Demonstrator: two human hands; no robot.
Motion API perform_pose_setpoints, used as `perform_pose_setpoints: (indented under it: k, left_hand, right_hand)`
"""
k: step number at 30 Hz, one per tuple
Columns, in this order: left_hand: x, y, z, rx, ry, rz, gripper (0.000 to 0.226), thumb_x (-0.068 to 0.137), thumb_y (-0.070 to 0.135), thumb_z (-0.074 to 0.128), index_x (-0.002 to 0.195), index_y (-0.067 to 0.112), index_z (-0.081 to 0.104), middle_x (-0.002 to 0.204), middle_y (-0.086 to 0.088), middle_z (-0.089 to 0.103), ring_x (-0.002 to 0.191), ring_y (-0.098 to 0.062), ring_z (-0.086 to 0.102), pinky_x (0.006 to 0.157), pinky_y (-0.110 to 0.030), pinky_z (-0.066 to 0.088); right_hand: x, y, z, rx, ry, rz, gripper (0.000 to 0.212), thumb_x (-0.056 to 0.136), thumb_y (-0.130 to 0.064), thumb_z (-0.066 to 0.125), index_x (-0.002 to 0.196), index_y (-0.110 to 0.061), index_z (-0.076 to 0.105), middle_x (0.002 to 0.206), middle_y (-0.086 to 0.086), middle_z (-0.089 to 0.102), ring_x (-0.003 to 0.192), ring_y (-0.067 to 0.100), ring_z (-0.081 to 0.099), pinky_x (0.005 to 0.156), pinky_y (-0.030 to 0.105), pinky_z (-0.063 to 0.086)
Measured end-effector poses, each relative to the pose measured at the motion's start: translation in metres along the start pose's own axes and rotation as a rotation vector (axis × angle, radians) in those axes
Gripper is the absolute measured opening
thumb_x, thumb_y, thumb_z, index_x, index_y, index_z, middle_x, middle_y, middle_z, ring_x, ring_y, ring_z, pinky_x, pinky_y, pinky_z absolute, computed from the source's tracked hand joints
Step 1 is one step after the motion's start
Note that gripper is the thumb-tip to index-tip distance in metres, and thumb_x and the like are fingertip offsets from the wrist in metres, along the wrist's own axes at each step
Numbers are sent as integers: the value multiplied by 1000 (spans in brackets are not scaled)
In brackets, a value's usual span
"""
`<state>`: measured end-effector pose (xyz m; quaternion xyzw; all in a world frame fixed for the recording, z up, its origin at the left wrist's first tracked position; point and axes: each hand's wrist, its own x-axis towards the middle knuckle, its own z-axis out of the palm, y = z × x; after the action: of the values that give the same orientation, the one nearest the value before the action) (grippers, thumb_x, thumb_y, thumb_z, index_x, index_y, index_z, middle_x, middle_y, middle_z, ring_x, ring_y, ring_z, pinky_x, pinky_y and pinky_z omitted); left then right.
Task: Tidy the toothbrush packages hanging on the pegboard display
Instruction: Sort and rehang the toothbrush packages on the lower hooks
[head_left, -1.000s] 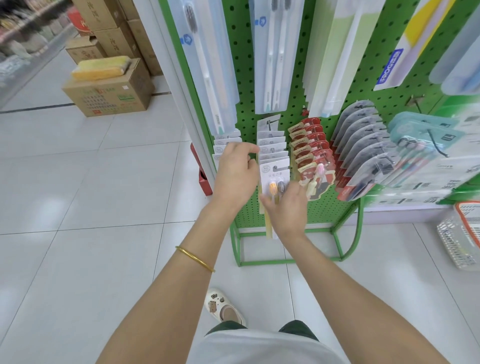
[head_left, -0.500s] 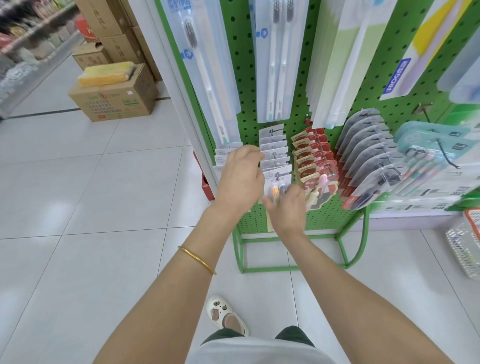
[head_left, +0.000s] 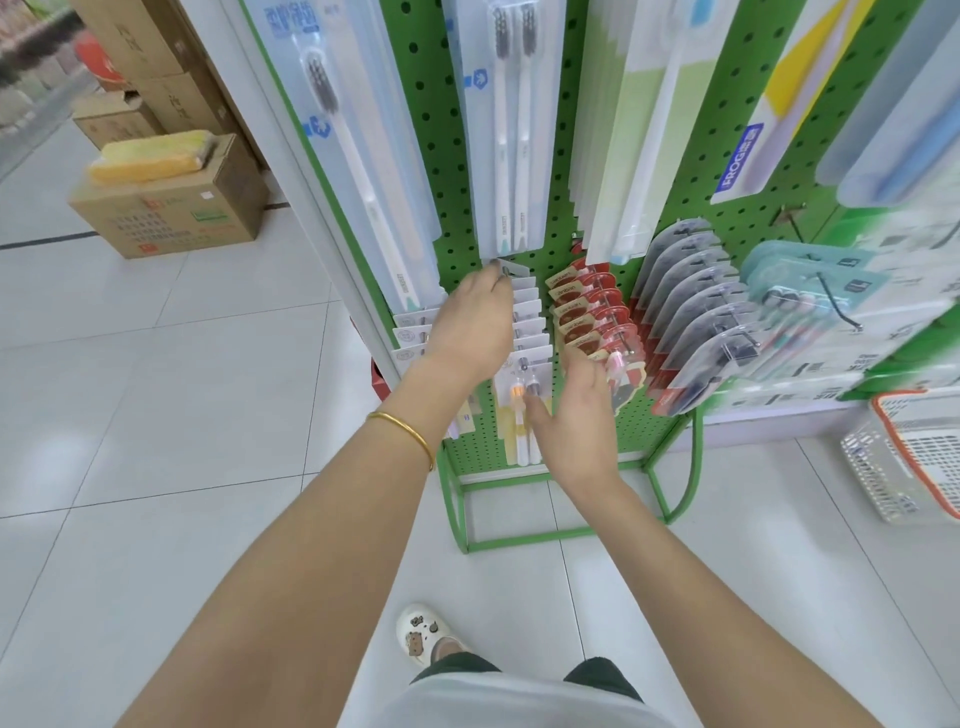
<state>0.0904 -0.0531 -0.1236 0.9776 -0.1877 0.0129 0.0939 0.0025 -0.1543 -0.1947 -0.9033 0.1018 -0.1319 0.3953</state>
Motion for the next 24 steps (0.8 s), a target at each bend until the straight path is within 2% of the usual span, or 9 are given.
perform_pose_setpoints:
  k: [3, 6, 9, 11, 14, 19, 24]
  left_hand:
    - [11, -4, -1, 28, -55, -8, 60, 85, -12, 40, 143, -1, 30, 155, -13, 21, 140, -28, 22, 107, -41, 30]
    - [20, -8, 1, 41, -81, -27, 59, 83, -14, 42, 140, 0, 36, 149, -15, 29, 135, -32, 29, 102, -44, 36]
    - [30, -10, 2, 78, -97, -21, 54, 82, -14, 42, 134, 0, 42, 142, -16, 37, 128, -35, 35, 99, -45, 39]
    - [35, -12, 3, 105, -107, 4, 50, 81, -14, 42, 130, -2, 46, 137, -18, 41, 126, -35, 38, 98, -44, 38]
    - [39, -14, 4, 102, -125, 5, 51, 82, -13, 42, 132, -2, 44, 141, -18, 39, 130, -34, 35, 102, -42, 35]
    - [43, -13, 4, 80, -107, -41, 37, 81, -14, 43, 115, -3, 51, 126, -20, 48, 118, -34, 42, 87, -37, 37]
    - [46, -8, 4, -33, -125, -133, 41, 84, -10, 43, 122, 1, 52, 127, -18, 49, 120, -33, 43, 91, -36, 34]
  right_hand:
    - [6, -8, -10, -28, 55, -65, 50, 87, -1, 55, 135, 0, 41, 126, 15, 49, 118, 29, 42, 95, 32, 35]
    - [13, -13, -15, -53, 79, -81, 49, 85, 7, 47, 134, 1, 42, 125, 17, 48, 114, 30, 43, 90, 28, 32]
    - [19, -17, -15, -87, 80, -94, 51, 84, 8, 45, 135, 1, 41, 126, 17, 47, 115, 31, 43, 92, 27, 31]
    - [22, -19, -14, -102, 89, -101, 54, 82, 10, 46, 135, 0, 41, 126, 17, 48, 116, 31, 43, 98, 32, 33]
    - [25, -21, -11, -127, 103, -108, 56, 80, 11, 47, 135, 1, 43, 126, 17, 49, 118, 33, 43, 101, 40, 36]
    - [26, -26, -9, -164, 100, -103, 54, 80, 8, 47, 133, -1, 44, 125, 16, 48, 114, 33, 43, 98, 39, 36]
    - [22, -27, -11, -198, 109, -96, 53, 80, 6, 48, 133, -1, 45, 126, 16, 50, 115, 33, 44, 99, 41, 37]
